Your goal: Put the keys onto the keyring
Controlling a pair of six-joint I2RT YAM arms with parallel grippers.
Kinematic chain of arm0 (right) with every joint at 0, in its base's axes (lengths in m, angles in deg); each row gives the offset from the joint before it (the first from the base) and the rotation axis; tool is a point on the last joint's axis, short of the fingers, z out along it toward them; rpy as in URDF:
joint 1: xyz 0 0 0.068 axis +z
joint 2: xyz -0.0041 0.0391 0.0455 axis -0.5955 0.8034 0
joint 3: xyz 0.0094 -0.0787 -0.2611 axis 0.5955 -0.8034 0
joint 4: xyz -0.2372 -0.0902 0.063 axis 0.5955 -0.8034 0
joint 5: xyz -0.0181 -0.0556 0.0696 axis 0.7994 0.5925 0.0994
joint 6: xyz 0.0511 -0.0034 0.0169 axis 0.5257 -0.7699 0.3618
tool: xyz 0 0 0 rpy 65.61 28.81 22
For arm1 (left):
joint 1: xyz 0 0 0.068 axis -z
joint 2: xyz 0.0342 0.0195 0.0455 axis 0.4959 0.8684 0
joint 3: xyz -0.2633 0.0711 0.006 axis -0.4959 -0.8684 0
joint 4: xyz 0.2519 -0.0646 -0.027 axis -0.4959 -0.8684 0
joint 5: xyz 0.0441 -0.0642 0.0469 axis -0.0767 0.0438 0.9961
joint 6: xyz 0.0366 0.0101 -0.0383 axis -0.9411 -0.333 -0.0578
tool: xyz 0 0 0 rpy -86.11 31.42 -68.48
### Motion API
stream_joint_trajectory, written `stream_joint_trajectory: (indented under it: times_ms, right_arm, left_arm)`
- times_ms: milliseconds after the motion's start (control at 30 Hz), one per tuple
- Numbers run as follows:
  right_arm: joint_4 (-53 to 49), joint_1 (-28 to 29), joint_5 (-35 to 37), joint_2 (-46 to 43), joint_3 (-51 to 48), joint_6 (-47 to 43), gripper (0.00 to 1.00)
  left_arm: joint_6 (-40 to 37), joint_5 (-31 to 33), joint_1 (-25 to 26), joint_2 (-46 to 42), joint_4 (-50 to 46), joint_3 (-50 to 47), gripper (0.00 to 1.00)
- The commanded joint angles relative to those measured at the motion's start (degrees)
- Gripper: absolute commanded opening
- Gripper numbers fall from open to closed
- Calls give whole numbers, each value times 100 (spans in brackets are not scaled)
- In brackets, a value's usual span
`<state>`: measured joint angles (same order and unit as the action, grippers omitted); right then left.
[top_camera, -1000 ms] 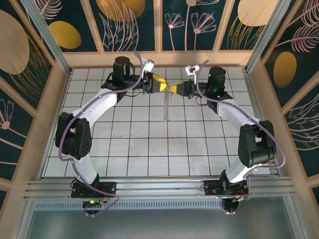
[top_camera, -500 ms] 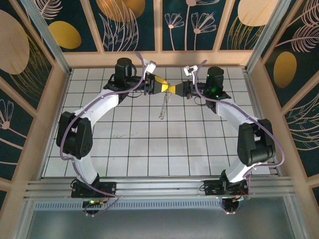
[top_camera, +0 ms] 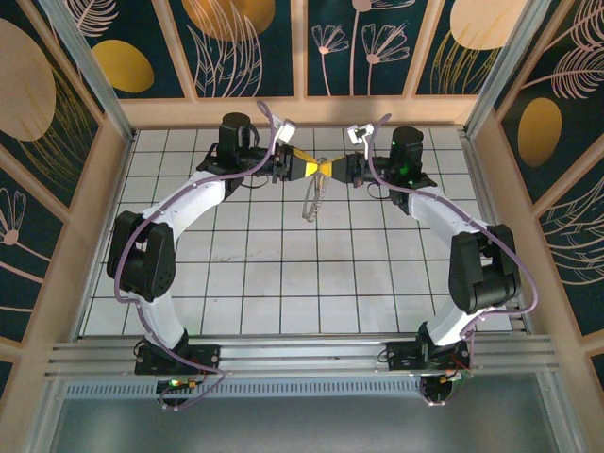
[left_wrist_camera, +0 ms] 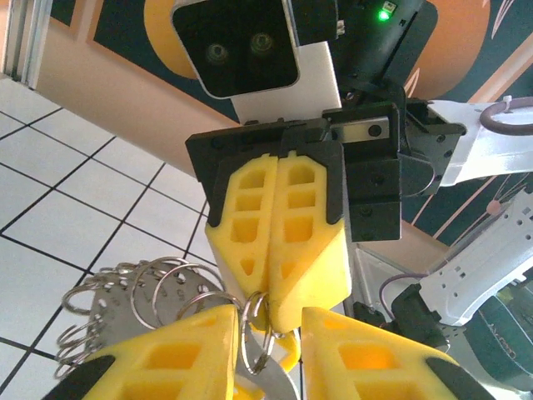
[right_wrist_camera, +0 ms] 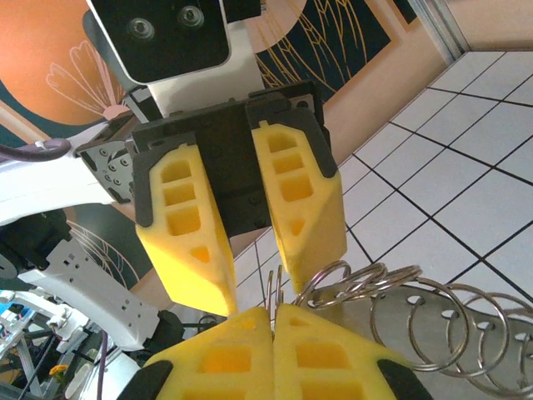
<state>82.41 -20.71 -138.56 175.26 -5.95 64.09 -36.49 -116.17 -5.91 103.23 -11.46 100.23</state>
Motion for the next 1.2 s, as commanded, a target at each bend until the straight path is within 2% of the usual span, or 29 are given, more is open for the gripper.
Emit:
stream_joint_trajectory:
  times_ms: [0,200,367,433,533,700,900,1167]
  right_arm:
    - [214,30,-11,17,187,-128,0]
    - [206,29,6,30,169,-135,0]
    - [175,33,-3,40,171,-169,0]
    - [180,30,-14,40,159,-171,0]
    - [162,21,33,-6,141,-139,0]
    - [309,-115,291,-393,-184,-37,28]
    - [785,-242,757,-1002,-855,268,35]
    - [1420,-84,1749,-1497,-1711,557,45]
  left_arm:
    - [27,-149,61,65,247,-38,26]
    - [28,-164,115,129,247,2,21]
    - [26,-158,132,130,267,-16,11]
    - [47,-145,132,137,298,-22,2]
    - [190,-48,139,94,469,-70,0]
    - [634,265,141,-79,1059,-280,0]
    - [1036,445,141,-226,1531,-426,0]
    - [1371,690,176,-354,1767,-463,0]
